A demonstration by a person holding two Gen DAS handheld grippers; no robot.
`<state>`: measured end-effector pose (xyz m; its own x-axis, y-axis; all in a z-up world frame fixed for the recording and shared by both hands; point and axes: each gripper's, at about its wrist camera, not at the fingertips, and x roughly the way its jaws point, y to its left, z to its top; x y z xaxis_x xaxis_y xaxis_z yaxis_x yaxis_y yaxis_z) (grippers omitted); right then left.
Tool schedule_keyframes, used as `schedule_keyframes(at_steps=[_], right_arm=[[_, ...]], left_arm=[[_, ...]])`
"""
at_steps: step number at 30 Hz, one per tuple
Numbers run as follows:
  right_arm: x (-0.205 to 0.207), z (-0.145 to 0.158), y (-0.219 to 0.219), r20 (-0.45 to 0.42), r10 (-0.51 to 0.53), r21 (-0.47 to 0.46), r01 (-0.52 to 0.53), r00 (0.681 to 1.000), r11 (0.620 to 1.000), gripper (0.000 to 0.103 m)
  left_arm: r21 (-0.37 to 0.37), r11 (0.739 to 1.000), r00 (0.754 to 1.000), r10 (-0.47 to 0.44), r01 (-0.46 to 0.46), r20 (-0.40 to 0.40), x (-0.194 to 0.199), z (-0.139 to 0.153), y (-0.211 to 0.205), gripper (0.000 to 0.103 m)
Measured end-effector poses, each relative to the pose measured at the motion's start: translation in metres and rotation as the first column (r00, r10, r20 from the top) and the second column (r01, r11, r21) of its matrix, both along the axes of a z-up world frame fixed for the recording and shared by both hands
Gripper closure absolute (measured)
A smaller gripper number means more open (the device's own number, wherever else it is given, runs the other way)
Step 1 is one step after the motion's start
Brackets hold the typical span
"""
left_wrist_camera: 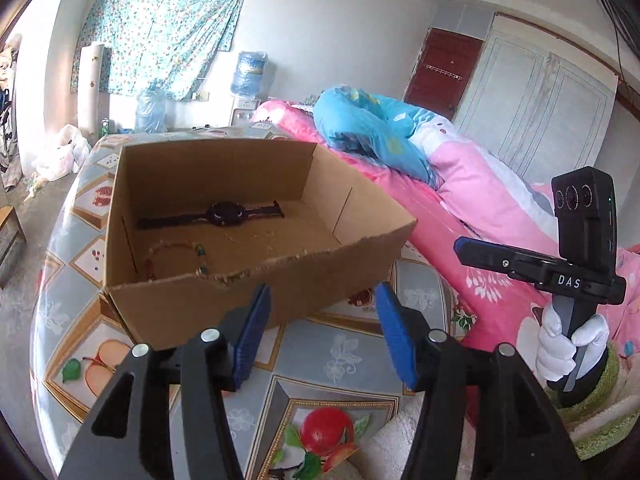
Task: Organize jewelry
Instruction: 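Withdraw both open grippers from the box toward the table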
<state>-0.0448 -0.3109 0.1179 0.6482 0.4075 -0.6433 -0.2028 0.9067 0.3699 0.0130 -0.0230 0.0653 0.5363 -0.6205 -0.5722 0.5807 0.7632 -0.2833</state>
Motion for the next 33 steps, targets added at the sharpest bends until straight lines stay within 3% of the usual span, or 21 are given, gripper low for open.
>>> schedule_keyframes(at_steps=[3, 9, 15, 24, 33], right_arm=[[0.003, -0.03, 0.001, -0.08, -0.04, -0.052, 0.036, 0.996, 0.998, 0.073], [0.016, -0.07, 0.009, -0.118, -0.064, -0.189, 0.041, 0.991, 0.981, 0.073], [0.032, -0.091, 0.007, -0.11, -0.084, -0.314, 0.045, 0.99, 0.948, 0.077], [0.043, -0.111, 0.003, -0.159, -0.098, -0.341, 0.039, 0.982, 0.939, 0.088], [0.016, -0.106, 0.016, -0.199, -0.074, -0.316, 0.008, 0.977, 0.949, 0.092]], left_arm=[[0.071, 0.997, 0.999, 0.019, -0.017, -0.03, -0.006, -0.028, -0.015, 0.042], [0.244, 0.968, 0.998, 0.062, -0.052, -0.033, -0.003, -0.075, -0.042, 0.04], [0.288, 0.957, 0.998, 0.059, -0.047, -0.032, -0.004, -0.093, -0.051, 0.038], [0.334, 0.942, 1.0, 0.029, -0.027, 0.001, -0.006, -0.104, -0.066, 0.033], [0.343, 0.939, 1.0, 0.012, -0.016, 0.014, -0.003, -0.107, -0.077, 0.031]])
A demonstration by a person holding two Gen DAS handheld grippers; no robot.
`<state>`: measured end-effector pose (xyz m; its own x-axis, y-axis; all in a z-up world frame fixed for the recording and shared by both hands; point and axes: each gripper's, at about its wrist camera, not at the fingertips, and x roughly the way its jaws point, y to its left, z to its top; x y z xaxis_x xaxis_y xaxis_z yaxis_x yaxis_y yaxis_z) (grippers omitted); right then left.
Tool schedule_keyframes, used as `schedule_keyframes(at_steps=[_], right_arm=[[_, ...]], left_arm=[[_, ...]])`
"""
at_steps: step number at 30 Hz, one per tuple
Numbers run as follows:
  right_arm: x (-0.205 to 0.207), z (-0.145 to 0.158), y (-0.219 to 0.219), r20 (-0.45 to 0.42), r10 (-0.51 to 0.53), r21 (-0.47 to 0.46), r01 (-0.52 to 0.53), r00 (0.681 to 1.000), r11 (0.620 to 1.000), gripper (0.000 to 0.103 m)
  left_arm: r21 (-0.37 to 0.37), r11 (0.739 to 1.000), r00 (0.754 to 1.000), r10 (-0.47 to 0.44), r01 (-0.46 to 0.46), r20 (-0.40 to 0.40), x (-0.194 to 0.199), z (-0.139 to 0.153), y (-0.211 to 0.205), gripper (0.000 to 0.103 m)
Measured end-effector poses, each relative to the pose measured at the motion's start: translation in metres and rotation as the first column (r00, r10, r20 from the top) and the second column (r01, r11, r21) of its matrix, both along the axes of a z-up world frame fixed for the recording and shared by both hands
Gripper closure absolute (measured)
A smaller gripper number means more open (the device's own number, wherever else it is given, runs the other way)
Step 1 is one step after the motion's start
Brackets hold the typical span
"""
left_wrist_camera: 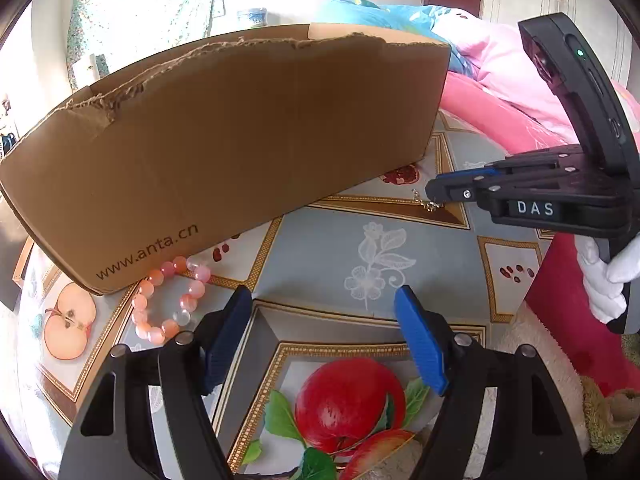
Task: Organize jewelry
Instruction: 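Withdraw both open grippers from the box toward the table, then lower the right gripper over the small silver charm while the left gripper approaches the pink bead bracelet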
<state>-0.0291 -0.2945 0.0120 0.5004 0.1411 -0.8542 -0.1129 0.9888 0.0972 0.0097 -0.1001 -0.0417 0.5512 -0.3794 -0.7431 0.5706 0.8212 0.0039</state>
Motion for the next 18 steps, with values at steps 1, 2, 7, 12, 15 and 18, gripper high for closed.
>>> schedule_keyframes(at_steps=[1, 2, 7, 12, 15, 18], right_arm=[[-0.004, 0.001, 0.002, -0.006, 0.002, 0.008, -0.002, 1.0, 1.0, 0.092], [-0.008, 0.001, 0.005, -0.011, 0.006, 0.014, -0.006, 1.0, 1.0, 0.092], [-0.024, 0.002, 0.019, -0.025, 0.025, 0.033, -0.024, 0.999, 0.999, 0.092], [-0.032, 0.004, 0.038, -0.027, 0.056, 0.066, -0.054, 0.998, 0.996, 0.092], [-0.033, 0.003, 0.048, -0.02, 0.082, 0.082, -0.08, 0.996, 0.993, 0.092], [-0.031, 0.003, 0.057, -0.004, 0.109, 0.087, -0.108, 0.994, 0.99, 0.092]], left_arm=[[-0.001, 1.0, 1.0, 0.0, 0.0, 0.001, 0.0, 0.0, 0.0, 0.031], [-0.003, 1.0, 1.0, 0.001, -0.001, 0.002, 0.0, 0.0, 0.0, 0.031], [-0.011, 1.0, 1.0, 0.005, -0.005, 0.004, -0.003, 0.001, 0.007, 0.03], [-0.025, 0.999, 1.0, 0.019, -0.019, -0.004, -0.007, 0.003, 0.016, 0.03], [-0.031, 0.998, 0.999, 0.048, -0.047, 0.012, -0.008, 0.007, 0.026, 0.03], [-0.031, 0.995, 0.995, 0.091, -0.09, 0.035, -0.005, 0.012, 0.039, 0.03]])
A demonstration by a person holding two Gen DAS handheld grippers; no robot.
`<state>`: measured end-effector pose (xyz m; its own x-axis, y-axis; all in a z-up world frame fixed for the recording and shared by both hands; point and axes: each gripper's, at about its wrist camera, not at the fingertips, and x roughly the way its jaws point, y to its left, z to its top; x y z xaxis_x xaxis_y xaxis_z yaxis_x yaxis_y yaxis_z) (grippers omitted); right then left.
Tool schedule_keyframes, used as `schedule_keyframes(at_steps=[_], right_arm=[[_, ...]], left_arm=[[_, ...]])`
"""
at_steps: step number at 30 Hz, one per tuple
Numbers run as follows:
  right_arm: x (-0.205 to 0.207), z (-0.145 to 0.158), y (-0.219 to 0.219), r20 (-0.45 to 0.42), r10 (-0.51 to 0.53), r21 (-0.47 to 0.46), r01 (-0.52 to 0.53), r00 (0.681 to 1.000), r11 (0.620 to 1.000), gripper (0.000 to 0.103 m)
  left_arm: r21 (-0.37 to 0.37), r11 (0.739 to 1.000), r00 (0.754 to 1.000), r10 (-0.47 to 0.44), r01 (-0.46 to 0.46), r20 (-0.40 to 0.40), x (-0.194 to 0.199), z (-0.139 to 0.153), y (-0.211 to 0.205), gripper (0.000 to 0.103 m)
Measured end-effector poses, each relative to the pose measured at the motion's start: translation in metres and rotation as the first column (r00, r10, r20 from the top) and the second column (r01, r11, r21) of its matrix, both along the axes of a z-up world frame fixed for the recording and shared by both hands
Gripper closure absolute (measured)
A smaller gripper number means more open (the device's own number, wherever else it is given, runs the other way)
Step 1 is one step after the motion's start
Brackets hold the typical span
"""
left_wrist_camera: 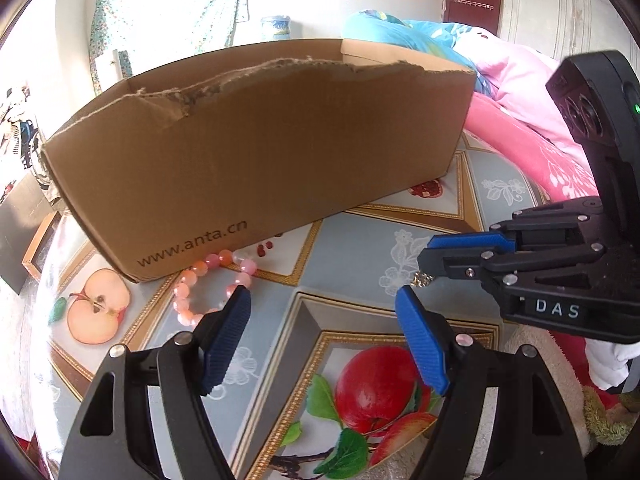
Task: Organize jewelry
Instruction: 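Lower the right gripper over the small silver charm while the left gripper approaches the pink bead bracelet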
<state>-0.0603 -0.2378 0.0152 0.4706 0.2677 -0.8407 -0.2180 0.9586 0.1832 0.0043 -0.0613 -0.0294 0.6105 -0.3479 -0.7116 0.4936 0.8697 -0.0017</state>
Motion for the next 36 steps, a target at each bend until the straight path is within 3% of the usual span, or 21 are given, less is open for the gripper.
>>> schedule_keyframes(at_steps=[7, 13, 17, 25, 36], right_arm=[[-0.013, 0.003, 0.0, 0.011, -0.019, 0.033, 0.019, 1.0, 0.999, 0.091], [-0.013, 0.011, -0.039, 0.007, -0.095, 0.088, 0.094, 0.995, 0.992, 0.089], [-0.019, 0.012, -0.043, -0.002, -0.116, 0.097, 0.116, 0.993, 0.989, 0.081], [-0.024, 0.017, -0.042, 0.003, -0.109, 0.078, 0.108, 0.994, 0.991, 0.071], [-0.014, 0.006, -0.033, -0.017, -0.122, 0.081, 0.123, 0.992, 0.989, 0.066]], left_arm=[[-0.032, 0.996, 0.997, 0.077, -0.078, -0.017, 0.019, 0.006, 0.02, 0.03], [0.046, 0.998, 0.998, 0.052, -0.051, -0.028, 0.025, 0.008, 0.005, 0.031], [0.098, 0.994, 0.996, 0.06, -0.053, -0.067, 0.032, 0.006, -0.006, 0.031], [0.113, 0.991, 0.984, 0.094, -0.078, -0.149, 0.04, -0.001, -0.009, 0.031], [0.126, 0.989, 0.983, 0.1, -0.081, -0.156, 0.043, -0.003, -0.012, 0.031]])
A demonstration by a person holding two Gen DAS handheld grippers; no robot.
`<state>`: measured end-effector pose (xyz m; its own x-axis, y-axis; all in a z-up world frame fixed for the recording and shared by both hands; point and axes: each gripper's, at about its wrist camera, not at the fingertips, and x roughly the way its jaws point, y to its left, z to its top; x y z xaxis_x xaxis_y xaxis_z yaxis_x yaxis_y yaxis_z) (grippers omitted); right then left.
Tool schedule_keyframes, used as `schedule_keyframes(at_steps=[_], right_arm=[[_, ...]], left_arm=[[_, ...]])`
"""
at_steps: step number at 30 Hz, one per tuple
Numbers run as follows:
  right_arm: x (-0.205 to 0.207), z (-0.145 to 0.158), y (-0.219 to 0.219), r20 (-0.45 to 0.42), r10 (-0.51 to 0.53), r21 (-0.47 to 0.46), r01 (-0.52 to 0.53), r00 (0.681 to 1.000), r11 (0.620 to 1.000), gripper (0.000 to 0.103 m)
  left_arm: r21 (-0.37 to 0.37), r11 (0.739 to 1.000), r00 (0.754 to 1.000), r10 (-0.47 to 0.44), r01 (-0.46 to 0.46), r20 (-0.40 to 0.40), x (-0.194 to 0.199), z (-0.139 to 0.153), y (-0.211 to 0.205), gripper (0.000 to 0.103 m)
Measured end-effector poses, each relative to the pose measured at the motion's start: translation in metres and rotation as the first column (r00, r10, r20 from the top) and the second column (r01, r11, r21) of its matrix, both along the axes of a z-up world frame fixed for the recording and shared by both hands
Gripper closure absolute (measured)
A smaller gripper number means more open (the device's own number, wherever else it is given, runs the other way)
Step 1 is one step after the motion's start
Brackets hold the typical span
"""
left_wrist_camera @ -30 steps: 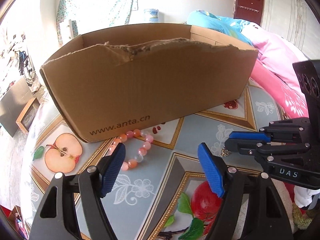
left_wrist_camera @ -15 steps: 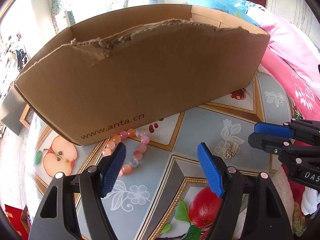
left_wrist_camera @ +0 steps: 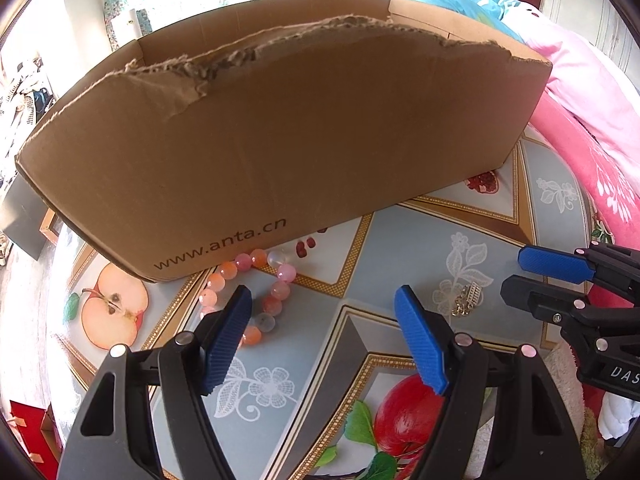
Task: Organize jewelry
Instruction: 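Lower the right gripper over the small silver charm while the left gripper approaches the pink bead bracelet, then close the right gripper on the silver charm while the left gripper grasps the pink bead bracelet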
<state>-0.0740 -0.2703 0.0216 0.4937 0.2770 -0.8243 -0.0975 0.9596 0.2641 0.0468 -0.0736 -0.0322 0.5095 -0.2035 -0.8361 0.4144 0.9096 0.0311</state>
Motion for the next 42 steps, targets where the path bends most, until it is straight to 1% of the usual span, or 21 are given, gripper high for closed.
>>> schedule_keyframes(at_steps=[20, 26, 32, 34, 36, 37, 39, 40, 42], right_arm=[[0.005, -0.006, 0.013, 0.003, 0.007, -0.021, -0.007, 1.0, 1.0, 0.06], [0.003, -0.003, 0.013, 0.008, 0.016, -0.024, -0.015, 1.0, 1.0, 0.06], [0.004, 0.002, 0.029, 0.034, 0.093, -0.045, -0.091, 0.995, 0.995, 0.06], [0.005, 0.003, 0.038, 0.037, 0.12, -0.062, -0.118, 0.992, 0.991, 0.06], [0.005, 0.003, 0.047, 0.048, 0.149, -0.092, -0.144, 0.988, 0.985, 0.06], [0.004, 0.004, 0.051, 0.053, 0.164, -0.109, -0.158, 0.985, 0.982, 0.061], [0.004, 0.004, 0.059, 0.06, 0.198, -0.141, -0.188, 0.978, 0.972, 0.067], [0.003, 0.005, 0.063, 0.065, 0.215, -0.16, -0.203, 0.974, 0.966, 0.068], [0.004, 0.003, 0.069, 0.064, 0.244, -0.191, -0.228, 0.968, 0.955, 0.073]], left_arm=[[-0.006, 1.0, 1.0, 0.001, -0.001, 0.004, 0.001, -0.002, 0.003, 0.031], [-0.029, 0.999, 0.999, 0.041, -0.04, 0.017, 0.006, -0.001, 0.018, 0.031], [-0.054, 0.997, 0.997, 0.06, -0.058, 0.038, 0.01, 0.001, 0.029, 0.044], [-0.062, 0.997, 0.998, 0.055, -0.052, 0.044, 0.008, 0.002, 0.03, 0.048], [-0.054, 0.997, 0.997, 0.052, -0.049, 0.056, 0.007, 0.002, 0.03, 0.053], [-0.051, 0.998, 0.997, 0.051, -0.048, 0.061, 0.006, 0.002, 0.032, 0.055], [-0.051, 0.998, 0.996, 0.048, -0.044, 0.069, 0.005, 0.002, 0.033, 0.06], [-0.055, 0.998, 0.997, 0.045, -0.041, 0.07, 0.005, 0.002, 0.034, 0.062], [-0.062, 0.997, 0.996, 0.04, -0.036, 0.074, 0.002, 0.002, 0.04, 0.067]])
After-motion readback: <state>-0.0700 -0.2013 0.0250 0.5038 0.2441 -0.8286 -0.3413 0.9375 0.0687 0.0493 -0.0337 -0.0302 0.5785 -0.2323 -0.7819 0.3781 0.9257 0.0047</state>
